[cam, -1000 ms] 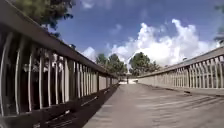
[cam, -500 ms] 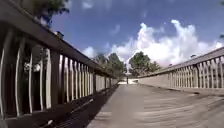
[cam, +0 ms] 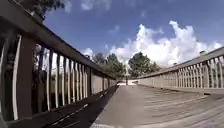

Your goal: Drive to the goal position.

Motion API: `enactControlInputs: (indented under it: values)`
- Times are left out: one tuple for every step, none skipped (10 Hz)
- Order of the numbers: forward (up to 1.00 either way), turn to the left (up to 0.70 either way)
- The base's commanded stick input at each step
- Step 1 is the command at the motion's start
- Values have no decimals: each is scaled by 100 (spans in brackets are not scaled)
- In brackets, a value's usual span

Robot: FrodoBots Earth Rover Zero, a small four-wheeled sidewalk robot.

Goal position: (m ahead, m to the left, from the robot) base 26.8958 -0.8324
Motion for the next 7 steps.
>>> enactControlInputs:
  values:
    - [85,0]
    - [85,0]
    - [85,0]
    - [85,-10]
    - [85,-28]
    - [85,-34]
    - [85,-22]
